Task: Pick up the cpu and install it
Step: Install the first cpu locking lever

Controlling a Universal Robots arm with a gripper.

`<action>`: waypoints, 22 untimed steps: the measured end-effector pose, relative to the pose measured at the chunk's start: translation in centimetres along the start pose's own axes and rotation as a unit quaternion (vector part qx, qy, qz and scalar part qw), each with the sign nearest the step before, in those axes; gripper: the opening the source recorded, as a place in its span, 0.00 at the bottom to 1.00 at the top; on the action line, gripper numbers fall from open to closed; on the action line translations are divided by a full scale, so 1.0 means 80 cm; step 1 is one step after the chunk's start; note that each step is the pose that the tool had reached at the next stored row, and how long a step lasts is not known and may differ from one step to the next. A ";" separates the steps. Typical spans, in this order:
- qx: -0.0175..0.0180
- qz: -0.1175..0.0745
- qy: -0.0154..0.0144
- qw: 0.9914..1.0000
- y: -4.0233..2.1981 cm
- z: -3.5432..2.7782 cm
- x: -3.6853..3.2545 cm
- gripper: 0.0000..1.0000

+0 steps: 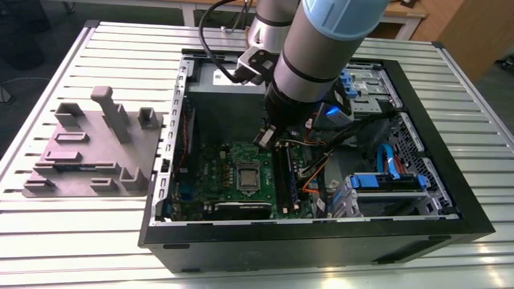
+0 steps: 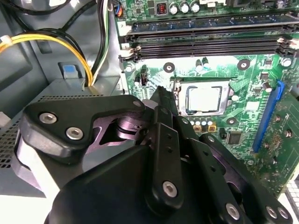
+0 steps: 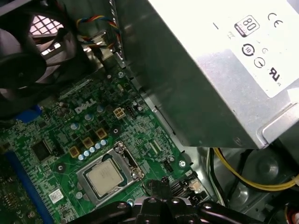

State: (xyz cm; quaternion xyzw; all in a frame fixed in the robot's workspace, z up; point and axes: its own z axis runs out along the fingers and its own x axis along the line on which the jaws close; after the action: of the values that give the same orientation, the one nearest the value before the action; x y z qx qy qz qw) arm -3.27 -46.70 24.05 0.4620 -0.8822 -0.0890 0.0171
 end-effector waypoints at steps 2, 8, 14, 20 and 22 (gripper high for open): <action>-0.001 -0.012 0.002 1.000 0.0000 -0.0001 0.0002 0.10; 0.000 -0.025 0.003 1.000 0.0012 0.0001 0.0024 0.10; 0.006 -0.037 -0.001 0.999 0.0044 0.0006 0.0048 0.10; 0.007 -0.060 0.001 0.998 0.0038 0.0005 0.0060 0.10; 0.007 -0.061 0.001 0.998 0.0031 0.0003 0.0070 0.10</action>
State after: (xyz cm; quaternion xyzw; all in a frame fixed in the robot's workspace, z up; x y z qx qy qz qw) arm -3.79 -47.02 24.03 0.5150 -0.8530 -0.0836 0.0094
